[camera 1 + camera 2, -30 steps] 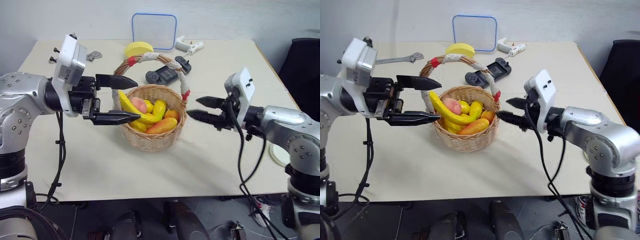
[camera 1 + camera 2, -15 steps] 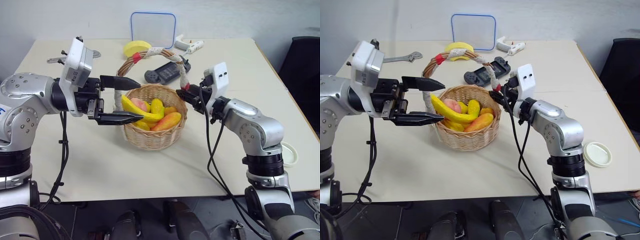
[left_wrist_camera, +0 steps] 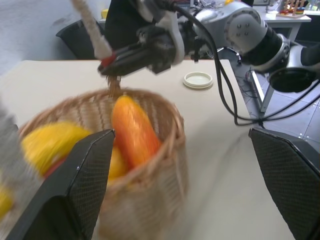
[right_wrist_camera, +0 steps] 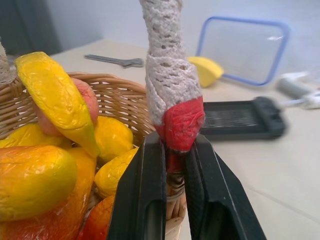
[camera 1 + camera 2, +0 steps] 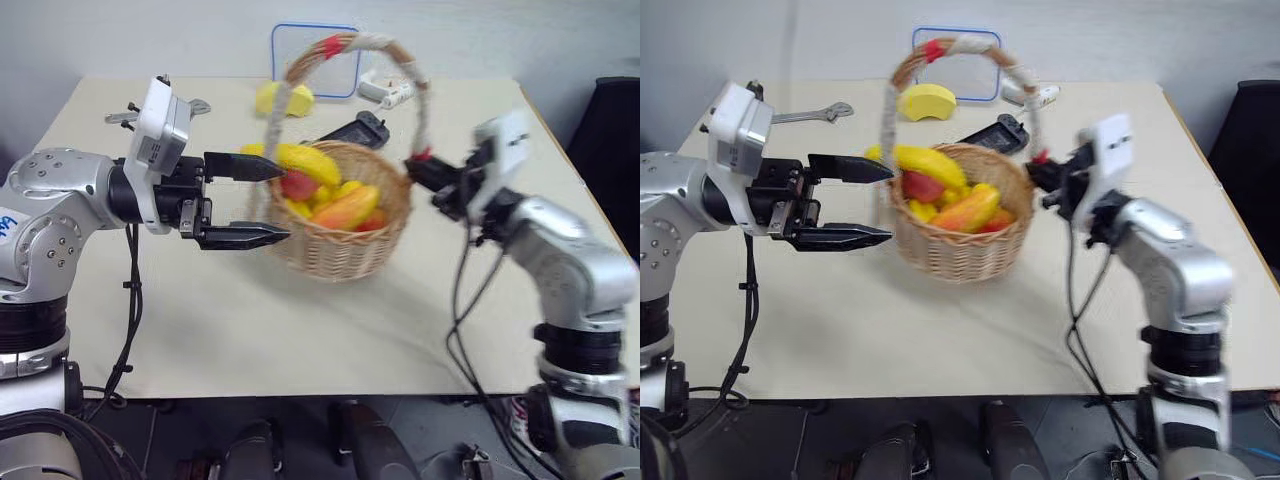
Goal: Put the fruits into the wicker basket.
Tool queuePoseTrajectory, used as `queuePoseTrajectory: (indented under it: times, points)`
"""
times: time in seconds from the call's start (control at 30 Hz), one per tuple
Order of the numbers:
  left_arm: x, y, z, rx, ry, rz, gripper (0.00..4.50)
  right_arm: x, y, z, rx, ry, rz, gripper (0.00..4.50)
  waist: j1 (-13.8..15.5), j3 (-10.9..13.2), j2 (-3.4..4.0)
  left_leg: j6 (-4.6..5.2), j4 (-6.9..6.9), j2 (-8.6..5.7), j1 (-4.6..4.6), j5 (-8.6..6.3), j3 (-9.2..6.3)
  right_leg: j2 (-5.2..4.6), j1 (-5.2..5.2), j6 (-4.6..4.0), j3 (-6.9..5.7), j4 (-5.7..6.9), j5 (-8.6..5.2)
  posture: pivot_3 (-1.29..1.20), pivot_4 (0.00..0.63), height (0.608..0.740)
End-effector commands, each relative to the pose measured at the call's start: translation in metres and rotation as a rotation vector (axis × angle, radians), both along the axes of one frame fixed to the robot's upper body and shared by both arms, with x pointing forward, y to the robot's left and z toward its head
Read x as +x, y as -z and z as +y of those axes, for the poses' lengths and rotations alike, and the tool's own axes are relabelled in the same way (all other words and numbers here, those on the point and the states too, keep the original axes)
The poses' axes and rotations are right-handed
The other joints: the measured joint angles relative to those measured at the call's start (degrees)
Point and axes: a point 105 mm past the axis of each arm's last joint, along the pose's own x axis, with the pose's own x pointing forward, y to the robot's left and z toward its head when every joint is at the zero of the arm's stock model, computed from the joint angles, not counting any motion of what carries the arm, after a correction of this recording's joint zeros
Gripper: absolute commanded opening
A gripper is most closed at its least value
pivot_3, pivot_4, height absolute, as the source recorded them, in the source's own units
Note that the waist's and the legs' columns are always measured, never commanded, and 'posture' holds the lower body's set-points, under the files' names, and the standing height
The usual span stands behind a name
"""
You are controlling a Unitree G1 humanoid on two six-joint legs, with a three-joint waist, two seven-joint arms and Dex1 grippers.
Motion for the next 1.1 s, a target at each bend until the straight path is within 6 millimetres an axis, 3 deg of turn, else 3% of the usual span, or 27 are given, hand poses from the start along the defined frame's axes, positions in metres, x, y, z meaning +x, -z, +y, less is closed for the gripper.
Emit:
queuePoseTrajectory:
  times: [0.03,0.37,0.5,0.6,0.67,0.7,0.83,1.03,1.1]
  points:
    - [-0.004,-0.01,-0.003,-0.023,0.038,-0.034,4.5,-0.018,-0.02,-0.047,-0.04,0.107,-0.1,0.17,0.1,0.0,0.0,0.01,0.0,-0.02,0.0,-0.01,0.02,-0.01,0.0,0.0,0.02,0.0,0.0,0.0,0.15,0.74]
    - [0.002,-0.014,-0.004,-0.031,0.034,-0.043,4.5,-0.029,0.002,-0.141,-0.102,0.4,-0.084,0.17,-0.9,0.0,0.01,-0.06,-0.01,0.0,0.17,0.18,0.06,0.07,0.03,0.06,0.09,0.16,0.07,0.0,0.15,0.74]
    - [0.002,-0.013,-0.004,-0.031,0.032,-0.043,4.5,-0.032,0.009,-0.171,-0.079,0.502,-0.087,0.17,-0.8,0.0,0.01,-0.05,-0.02,-0.03,0.22,0.31,0.03,0.06,0.1,0.07,0.1,0.16,0.1,0.0,0.15,0.74]
    - [0.002,-0.012,-0.002,-0.036,0.036,-0.03,4.5,-0.035,0.02,-0.179,-0.071,0.511,-0.065,0.17,-0.6,0.0,0.01,-0.05,-0.1,-0.06,0.52,0.31,-0.01,0.06,0.42,0.07,0.1,0.09,0.1,0.0,0.15,0.74]
    - [0.002,-0.012,-0.002,-0.038,0.045,-0.017,4.5,-0.038,0.027,-0.181,-0.063,0.5,-0.045,0.86,-0.6,0.0,0.01,-0.06,-0.24,-0.07,0.91,0.28,-0.02,0.06,0.8,0.07,0.1,-0.03,0.09,0.0,0.15,0.74]
    - [0.001,-0.011,-0.002,-0.039,0.051,-0.01,4.5,-0.039,0.03,-0.18,-0.057,0.491,-0.036,1.0,-0.6,0.0,0.01,-0.06,-0.27,-0.06,1.03,0.26,-0.03,0.06,0.92,0.08,0.1,-0.08,0.09,0.0,0.15,0.74]
    - [0.0,-0.012,-0.002,-0.051,0.063,0.006,4.5,-0.047,0.032,-0.181,-0.053,0.47,-0.018,2.28,-0.6,0.0,0.01,-0.06,-0.25,-0.06,1.02,0.26,-0.02,0.06,0.92,0.09,0.1,-0.07,0.09,0.0,0.15,0.74]
    - [0.001,-0.01,-0.001,-0.041,0.072,0.012,4.5,-0.081,0.029,-0.183,-0.108,0.378,0.08,4.23,-0.3,0.0,0.07,-0.06,-0.28,-0.08,1.01,0.26,-0.05,0.05,0.93,0.11,0.09,-0.08,0.07,0.0,0.15,0.74]
    - [0.003,-0.01,0.001,-0.039,0.07,0.013,4.5,-0.101,0.027,-0.186,-0.141,0.326,0.161,4.47,-0.3,0.0,0.07,-0.05,-0.26,-0.08,1.02,0.25,-0.08,0.06,0.99,0.12,0.08,-0.13,0.07,0.0,0.15,0.74]
